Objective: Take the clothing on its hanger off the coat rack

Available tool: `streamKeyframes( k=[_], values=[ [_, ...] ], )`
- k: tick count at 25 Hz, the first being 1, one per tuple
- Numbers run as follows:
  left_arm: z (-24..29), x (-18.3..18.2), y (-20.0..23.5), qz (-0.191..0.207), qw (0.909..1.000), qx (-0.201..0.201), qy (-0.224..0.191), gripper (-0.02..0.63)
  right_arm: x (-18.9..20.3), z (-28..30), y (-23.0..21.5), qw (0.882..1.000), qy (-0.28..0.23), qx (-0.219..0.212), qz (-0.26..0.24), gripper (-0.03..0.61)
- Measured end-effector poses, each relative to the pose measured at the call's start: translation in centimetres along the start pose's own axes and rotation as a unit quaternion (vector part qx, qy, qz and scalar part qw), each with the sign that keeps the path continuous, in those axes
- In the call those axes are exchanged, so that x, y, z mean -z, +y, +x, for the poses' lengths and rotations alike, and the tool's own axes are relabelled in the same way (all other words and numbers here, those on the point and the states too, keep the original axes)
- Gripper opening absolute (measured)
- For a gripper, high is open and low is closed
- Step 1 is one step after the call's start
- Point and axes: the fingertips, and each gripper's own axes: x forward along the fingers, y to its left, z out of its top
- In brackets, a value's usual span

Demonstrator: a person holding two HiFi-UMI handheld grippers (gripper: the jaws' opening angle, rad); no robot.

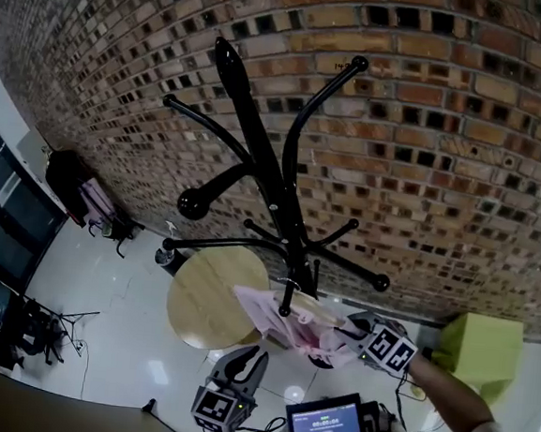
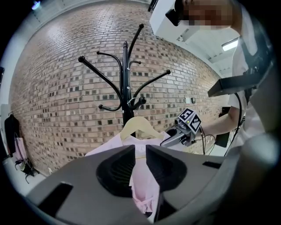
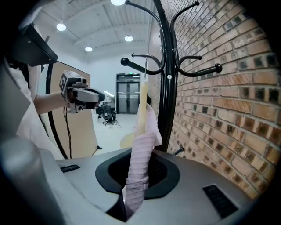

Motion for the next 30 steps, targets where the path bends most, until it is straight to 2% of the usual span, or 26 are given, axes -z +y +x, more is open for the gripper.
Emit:
streamKeyframes(
  k=[9, 17, 22, 30],
  values=[
    [-0.4, 0.1, 2.9, 0.019, 0.9982, 0.053, -0.017, 0.077, -2.9, -2.1, 3.5, 1.0, -0.008, 0.03, 0.003, 0.032],
    [-0.1, 1.6, 4.5, 0.037, 0.993, 0.106, -0.037, 0.077, -3.5, -2.8, 6.5, 0.998, -0.004, 0.055, 0.011, 0.032],
    [1.2, 2.6, 2.8, 0.041, 0.9859, 0.156, -0.044, 0.077, -1.7, -4.5, 8.7, 0.996, 0.003, 0.083, 0.037, 0.032],
    [3.3, 2.7, -1.9, 0.062, 0.9674, 0.242, -0.042, 0.075, 0.9, -8.3, 11.3, 0.984, -0.015, 0.154, 0.087, 0.032]
  ],
)
